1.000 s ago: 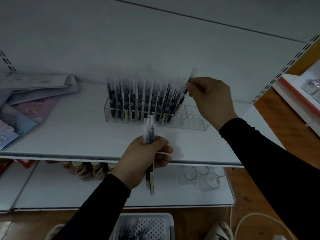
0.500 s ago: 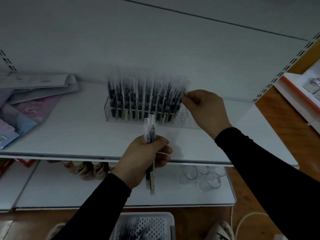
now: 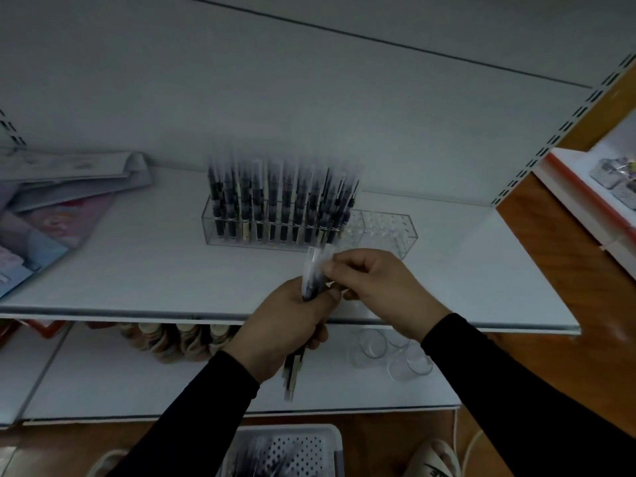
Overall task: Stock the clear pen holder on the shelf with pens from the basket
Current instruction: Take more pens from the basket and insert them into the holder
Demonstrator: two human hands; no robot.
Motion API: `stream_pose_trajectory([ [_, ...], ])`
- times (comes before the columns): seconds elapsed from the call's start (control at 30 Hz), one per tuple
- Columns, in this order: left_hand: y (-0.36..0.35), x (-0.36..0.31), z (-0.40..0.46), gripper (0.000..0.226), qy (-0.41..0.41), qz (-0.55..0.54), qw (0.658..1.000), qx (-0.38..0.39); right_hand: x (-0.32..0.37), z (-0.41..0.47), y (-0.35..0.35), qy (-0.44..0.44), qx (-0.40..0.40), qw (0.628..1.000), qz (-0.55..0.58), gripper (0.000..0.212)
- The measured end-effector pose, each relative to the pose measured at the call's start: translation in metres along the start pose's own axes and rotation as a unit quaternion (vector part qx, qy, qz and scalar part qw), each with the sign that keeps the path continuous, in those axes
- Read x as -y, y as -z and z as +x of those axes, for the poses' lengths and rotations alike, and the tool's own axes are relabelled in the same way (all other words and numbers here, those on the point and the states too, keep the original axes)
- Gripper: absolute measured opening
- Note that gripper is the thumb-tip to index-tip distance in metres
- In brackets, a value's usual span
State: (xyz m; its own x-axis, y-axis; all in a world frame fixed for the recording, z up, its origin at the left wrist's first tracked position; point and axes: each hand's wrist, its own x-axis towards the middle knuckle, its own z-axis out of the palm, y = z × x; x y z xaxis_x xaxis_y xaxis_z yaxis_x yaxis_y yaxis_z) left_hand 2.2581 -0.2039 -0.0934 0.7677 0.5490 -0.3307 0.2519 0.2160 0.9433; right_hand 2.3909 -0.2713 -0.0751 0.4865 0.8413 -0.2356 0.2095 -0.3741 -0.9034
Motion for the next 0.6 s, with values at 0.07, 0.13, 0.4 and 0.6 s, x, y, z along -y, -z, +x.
stream_pose_trajectory([
  [0.07,0.0,0.0,0.001,0.021,0.004,-0.011,1.0,0.002,-0.002,0.001,0.002,-0.012,-0.009,1.0,0.016,0.018],
  [0.13,-0.001,-0.001,0.001,0.02,0.012,-0.053,0.998,0.01,-0.001,0.003,0.005,-0.023,-0.019,0.999,0.037,0.015],
  [0.4,0.005,0.001,0.007,0.024,0.043,-0.179,0.982,-0.05,0.024,0.014,0.048,0.049,-0.172,0.975,0.13,0.01],
  [0.6,0.006,0.003,0.007,0.023,0.029,-0.168,0.984,-0.06,0.048,0.027,0.065,0.179,-0.264,0.946,0.052,0.006],
])
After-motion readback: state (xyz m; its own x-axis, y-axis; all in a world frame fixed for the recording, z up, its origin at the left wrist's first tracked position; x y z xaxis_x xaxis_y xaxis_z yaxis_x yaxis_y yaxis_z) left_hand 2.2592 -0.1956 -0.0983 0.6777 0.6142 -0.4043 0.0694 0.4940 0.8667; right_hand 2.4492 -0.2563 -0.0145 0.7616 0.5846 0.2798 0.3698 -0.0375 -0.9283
